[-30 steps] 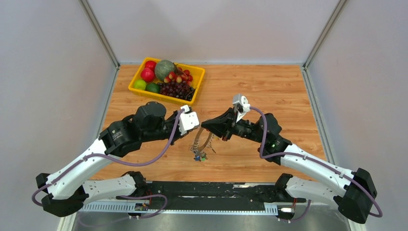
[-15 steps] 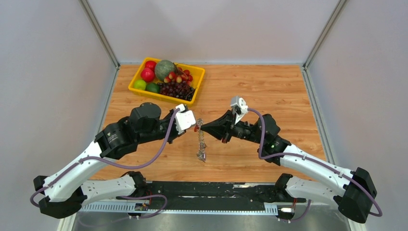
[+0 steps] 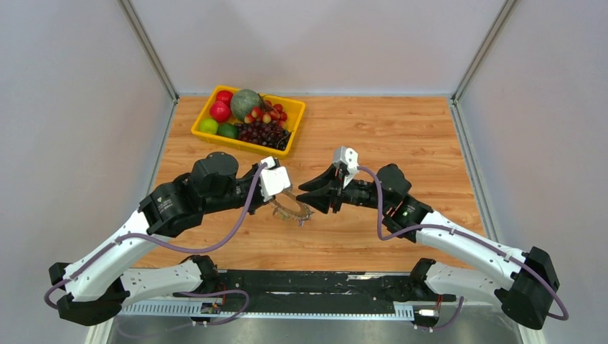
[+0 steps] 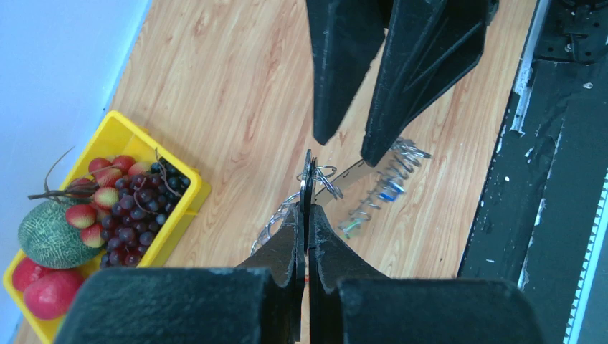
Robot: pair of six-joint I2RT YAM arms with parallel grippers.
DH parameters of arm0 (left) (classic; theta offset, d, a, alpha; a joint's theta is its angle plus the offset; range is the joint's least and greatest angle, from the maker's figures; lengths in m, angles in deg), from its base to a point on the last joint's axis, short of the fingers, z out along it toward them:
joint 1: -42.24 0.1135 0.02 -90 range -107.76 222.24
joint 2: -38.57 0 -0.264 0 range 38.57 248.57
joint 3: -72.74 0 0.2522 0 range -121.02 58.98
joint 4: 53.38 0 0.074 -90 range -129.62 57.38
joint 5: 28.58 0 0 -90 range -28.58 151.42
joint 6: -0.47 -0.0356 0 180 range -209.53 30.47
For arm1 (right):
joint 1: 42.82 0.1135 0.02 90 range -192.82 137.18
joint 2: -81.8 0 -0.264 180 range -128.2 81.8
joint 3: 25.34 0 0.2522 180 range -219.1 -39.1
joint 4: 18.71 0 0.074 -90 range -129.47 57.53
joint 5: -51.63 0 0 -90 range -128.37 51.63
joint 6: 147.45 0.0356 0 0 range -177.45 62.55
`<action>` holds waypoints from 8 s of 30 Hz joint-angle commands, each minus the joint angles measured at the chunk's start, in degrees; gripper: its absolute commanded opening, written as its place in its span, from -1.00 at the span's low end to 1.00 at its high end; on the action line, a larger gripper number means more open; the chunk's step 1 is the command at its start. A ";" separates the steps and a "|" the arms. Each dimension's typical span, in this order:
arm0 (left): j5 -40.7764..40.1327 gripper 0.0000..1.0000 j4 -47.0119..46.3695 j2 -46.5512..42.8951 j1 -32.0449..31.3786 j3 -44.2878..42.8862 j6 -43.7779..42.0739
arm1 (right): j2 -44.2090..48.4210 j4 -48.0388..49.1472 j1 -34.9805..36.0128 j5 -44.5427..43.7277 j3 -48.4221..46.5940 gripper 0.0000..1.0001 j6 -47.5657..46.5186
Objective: Remove the keys from the keyring
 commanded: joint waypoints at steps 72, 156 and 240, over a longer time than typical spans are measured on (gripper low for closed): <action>4.13 -1.00 -1.12 -0.88 0.00 -4.95 -2.24 | -5.53 -0.09 1.84 6.47 -8.99 -1.00 -24.15; 7.98 -1.00 -1.82 -2.13 -0.79 -3.17 -4.63 | 1.02 8.77 4.73 3.84 -0.96 -0.31 -21.62; 1.84 -1.00 -6.93 -6.06 -0.81 0.75 -4.67 | 0.40 2.94 6.22 -3.95 -4.80 -0.42 -7.61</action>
